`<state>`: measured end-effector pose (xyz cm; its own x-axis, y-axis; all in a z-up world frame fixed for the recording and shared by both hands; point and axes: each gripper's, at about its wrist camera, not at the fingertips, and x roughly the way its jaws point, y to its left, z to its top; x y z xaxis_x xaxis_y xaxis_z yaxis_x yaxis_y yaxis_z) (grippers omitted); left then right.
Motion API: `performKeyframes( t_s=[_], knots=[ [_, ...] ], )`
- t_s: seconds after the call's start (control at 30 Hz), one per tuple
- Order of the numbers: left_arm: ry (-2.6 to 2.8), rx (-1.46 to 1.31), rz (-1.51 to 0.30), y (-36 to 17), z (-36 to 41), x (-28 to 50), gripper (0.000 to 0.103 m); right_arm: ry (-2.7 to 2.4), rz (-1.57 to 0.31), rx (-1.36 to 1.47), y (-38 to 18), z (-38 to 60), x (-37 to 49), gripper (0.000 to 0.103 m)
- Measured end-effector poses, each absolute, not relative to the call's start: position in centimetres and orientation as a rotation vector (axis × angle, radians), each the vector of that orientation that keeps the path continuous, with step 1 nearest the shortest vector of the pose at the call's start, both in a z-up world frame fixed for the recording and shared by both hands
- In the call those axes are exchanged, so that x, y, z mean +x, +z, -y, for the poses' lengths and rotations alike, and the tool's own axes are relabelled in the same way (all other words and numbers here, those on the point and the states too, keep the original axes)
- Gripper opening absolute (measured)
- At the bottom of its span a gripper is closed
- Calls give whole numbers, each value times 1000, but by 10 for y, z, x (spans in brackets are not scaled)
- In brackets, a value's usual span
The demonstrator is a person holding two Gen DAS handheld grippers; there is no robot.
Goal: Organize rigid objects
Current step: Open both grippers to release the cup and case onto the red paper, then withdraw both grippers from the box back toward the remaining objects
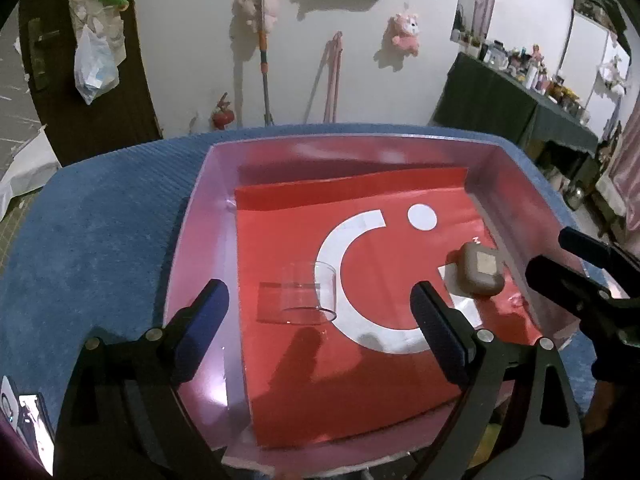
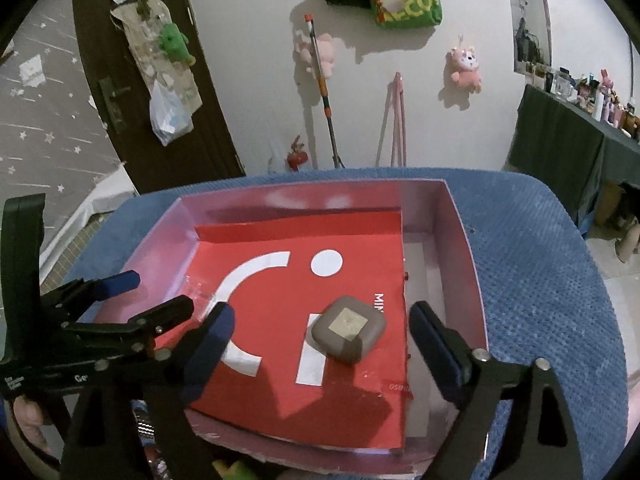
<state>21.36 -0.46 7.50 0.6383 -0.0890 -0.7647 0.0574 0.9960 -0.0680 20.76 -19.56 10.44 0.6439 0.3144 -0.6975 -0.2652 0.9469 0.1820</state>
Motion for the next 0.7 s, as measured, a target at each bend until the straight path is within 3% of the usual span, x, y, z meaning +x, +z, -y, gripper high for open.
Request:
performKeyframes(
  t_s=[0.17,0.6,0.7],
  knots=[
    [-72,-42,-850,82,2,203,93,347,-758,76,115,197,194,102],
    [-85,-41,-778,91,8,167,93,359,-638,74,128,200,155,103],
    [-91,-53,-767,93,8,158,103,354,-602,48,128,197,143,103]
  ],
)
